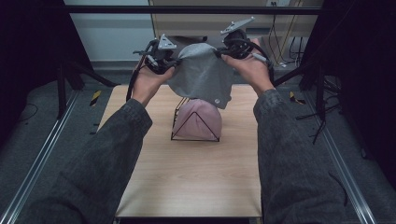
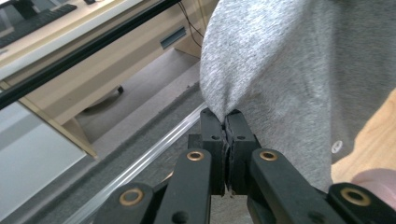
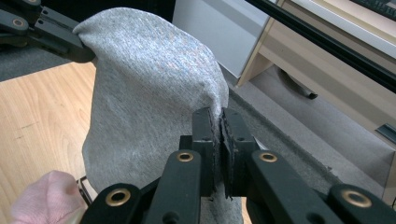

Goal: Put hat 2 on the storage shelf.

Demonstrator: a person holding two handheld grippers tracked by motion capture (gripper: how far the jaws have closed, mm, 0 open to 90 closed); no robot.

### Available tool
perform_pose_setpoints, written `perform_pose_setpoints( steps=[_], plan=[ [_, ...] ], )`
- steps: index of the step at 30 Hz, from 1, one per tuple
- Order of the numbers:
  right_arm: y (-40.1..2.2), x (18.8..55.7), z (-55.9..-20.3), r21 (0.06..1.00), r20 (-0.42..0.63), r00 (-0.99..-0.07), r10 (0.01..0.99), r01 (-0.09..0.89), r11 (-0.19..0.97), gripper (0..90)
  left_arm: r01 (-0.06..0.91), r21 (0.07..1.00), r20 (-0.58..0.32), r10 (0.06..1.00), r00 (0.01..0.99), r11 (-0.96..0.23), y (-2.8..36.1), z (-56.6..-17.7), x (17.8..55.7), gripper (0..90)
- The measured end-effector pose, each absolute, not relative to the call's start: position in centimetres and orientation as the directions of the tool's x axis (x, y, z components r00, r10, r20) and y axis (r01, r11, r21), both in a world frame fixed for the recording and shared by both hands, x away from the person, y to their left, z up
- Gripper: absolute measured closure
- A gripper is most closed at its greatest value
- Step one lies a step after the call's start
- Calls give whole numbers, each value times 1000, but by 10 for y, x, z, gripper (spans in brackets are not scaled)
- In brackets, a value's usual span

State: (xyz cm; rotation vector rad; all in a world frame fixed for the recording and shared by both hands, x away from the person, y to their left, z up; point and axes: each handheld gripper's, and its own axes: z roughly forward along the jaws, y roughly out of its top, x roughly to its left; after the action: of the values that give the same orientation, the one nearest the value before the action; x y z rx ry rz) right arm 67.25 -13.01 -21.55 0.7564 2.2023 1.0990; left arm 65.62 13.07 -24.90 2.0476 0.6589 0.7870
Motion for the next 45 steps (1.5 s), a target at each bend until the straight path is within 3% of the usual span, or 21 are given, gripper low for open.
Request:
perform_pose_setpoints(
  steps=[29, 45],
  plan=[
    [-129, 652, -248, 823, -196, -714, 672, 253, 509, 854, 220, 799, 269, 661, 701, -559, 133, -284, 637, 880],
    [-124, 643, -296, 802, -156, -731, 664, 299, 518, 851, 289, 769, 229, 668, 708, -570, 138, -330, 631, 879]
  ],
)
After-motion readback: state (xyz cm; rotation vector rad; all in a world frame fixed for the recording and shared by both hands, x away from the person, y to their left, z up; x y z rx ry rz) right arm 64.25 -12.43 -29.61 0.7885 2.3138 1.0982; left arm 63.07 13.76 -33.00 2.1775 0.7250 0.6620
